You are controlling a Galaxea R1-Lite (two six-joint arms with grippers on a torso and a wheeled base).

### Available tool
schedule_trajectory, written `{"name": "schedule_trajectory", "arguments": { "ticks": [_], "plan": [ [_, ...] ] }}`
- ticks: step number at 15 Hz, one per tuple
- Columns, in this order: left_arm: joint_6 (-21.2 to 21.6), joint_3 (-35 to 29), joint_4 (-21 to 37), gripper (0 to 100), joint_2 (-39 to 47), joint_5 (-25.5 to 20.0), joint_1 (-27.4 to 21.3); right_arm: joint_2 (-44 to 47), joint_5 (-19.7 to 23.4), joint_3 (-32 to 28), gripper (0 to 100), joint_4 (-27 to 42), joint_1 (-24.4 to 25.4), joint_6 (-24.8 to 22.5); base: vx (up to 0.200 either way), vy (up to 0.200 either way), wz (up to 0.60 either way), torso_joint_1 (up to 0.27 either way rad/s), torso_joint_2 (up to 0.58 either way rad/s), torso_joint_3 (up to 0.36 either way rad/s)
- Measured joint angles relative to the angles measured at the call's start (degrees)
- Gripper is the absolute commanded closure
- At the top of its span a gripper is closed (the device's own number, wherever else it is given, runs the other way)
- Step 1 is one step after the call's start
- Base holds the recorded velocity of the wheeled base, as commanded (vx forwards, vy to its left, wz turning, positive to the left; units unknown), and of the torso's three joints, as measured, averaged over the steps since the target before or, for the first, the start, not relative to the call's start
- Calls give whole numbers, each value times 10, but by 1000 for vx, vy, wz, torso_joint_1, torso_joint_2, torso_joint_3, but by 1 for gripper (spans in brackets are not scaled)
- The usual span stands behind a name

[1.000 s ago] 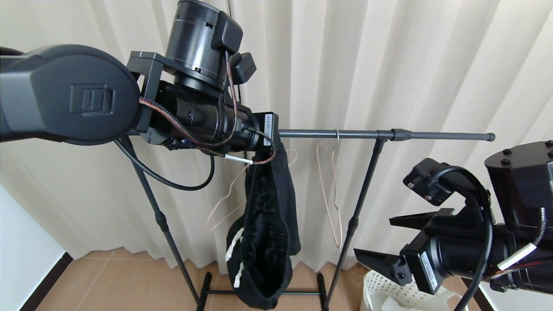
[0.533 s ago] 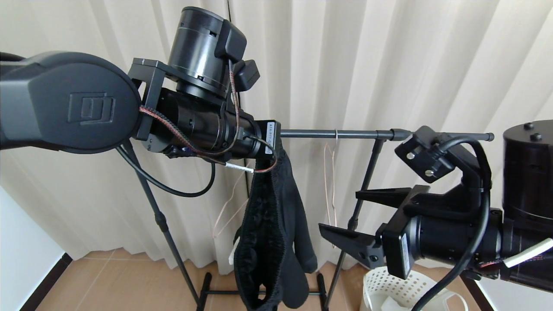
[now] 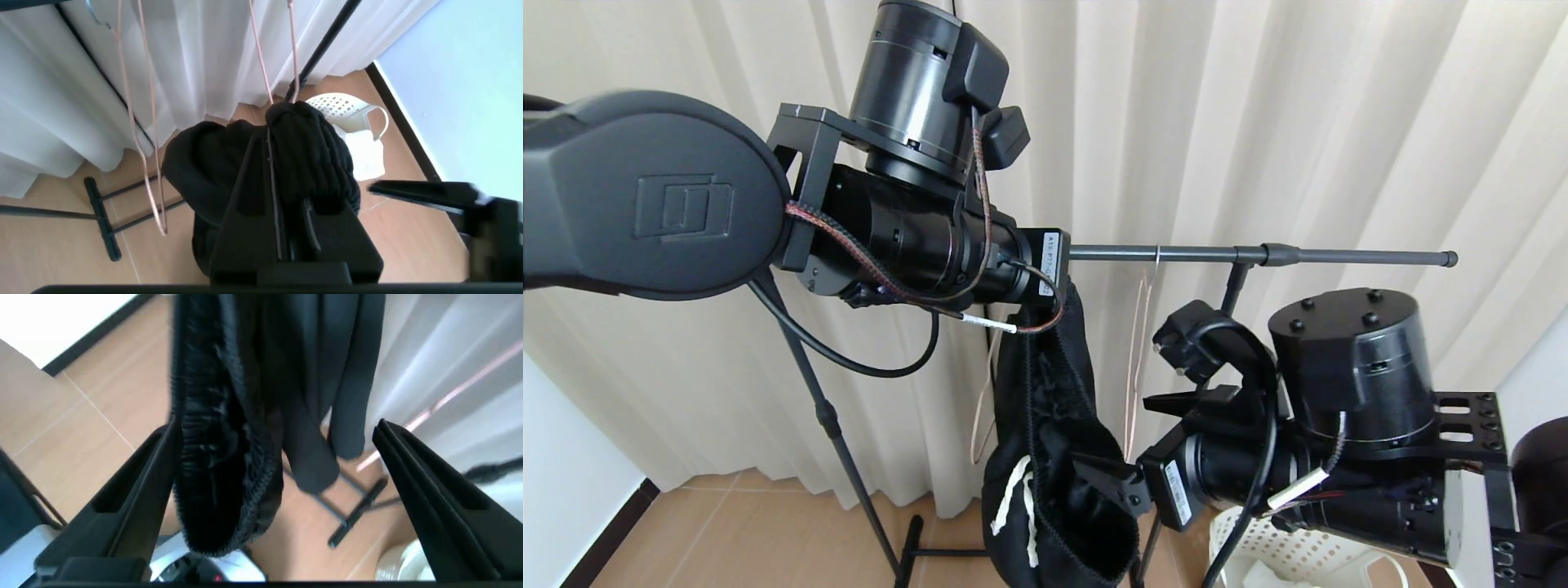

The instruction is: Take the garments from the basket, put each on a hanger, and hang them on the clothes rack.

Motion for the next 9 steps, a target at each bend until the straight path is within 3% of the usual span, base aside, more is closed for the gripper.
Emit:
{"name": "schedule_trajectory", "arguments": {
  "ticks": [3,8,9],
  "plan": [
    [1,2,0,100,-5,0,-1,42,-5,6,0,-2,0,6,0,0,0,0,0,0],
    [1,9,1,100,-13,1,-1,92,-21,41,0,-98,-1,6,0,0,0,0,0,0],
    [1,10,1,100,-14,1,-1,99,-24,44,100,-102,-1,6,0,0,0,0,0,0]
  ]
}}
